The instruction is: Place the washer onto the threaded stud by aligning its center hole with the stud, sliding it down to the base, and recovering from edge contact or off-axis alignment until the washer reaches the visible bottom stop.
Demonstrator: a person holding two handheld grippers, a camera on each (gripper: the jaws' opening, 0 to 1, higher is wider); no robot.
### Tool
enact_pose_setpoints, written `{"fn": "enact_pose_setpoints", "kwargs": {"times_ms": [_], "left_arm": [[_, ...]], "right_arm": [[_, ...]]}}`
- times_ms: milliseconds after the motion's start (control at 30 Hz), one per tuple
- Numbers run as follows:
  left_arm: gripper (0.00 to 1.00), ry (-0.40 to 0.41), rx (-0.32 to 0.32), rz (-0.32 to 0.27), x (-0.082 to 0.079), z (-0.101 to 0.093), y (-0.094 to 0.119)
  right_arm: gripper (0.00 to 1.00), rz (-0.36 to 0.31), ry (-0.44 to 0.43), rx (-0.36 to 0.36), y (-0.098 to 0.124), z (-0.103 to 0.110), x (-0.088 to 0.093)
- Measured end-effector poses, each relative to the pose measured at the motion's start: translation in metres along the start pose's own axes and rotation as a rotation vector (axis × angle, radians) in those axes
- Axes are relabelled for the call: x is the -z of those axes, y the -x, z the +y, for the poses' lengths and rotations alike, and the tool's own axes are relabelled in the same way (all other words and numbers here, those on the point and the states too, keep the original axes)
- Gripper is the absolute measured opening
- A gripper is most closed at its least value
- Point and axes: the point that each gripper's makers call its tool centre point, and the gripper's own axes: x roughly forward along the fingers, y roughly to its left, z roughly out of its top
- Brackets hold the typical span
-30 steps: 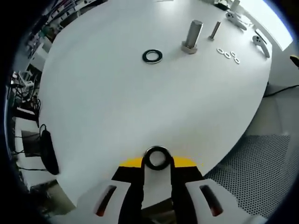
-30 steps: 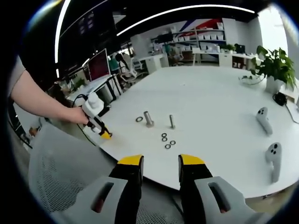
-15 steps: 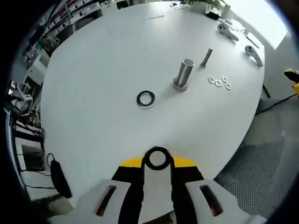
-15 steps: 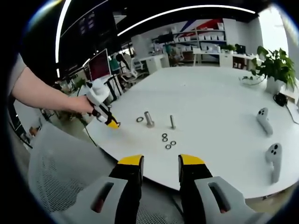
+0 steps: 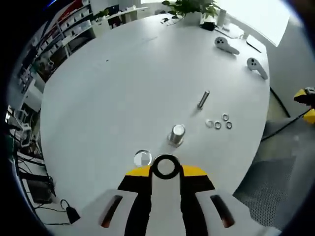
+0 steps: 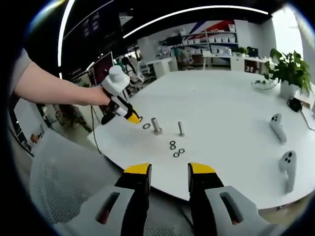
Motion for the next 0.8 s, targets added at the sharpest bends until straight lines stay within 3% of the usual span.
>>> {"fn": "enact_pose_setpoints", "kwargs": {"times_ms": [267,800], "left_arm": [[0.19,-0.024,0.015,-0.012,-0.020,-0.005,-0.009],[0.19,-0.074,0.040,0.011,-0.034,-0.014,-0.017]], "right_arm": [[0.32,-0.002,-0.001,0.005,0.000,-0.001,0.000],[0.32,-0.007,0.002,0.009,-0.001,-0.002,-0.001]]}}
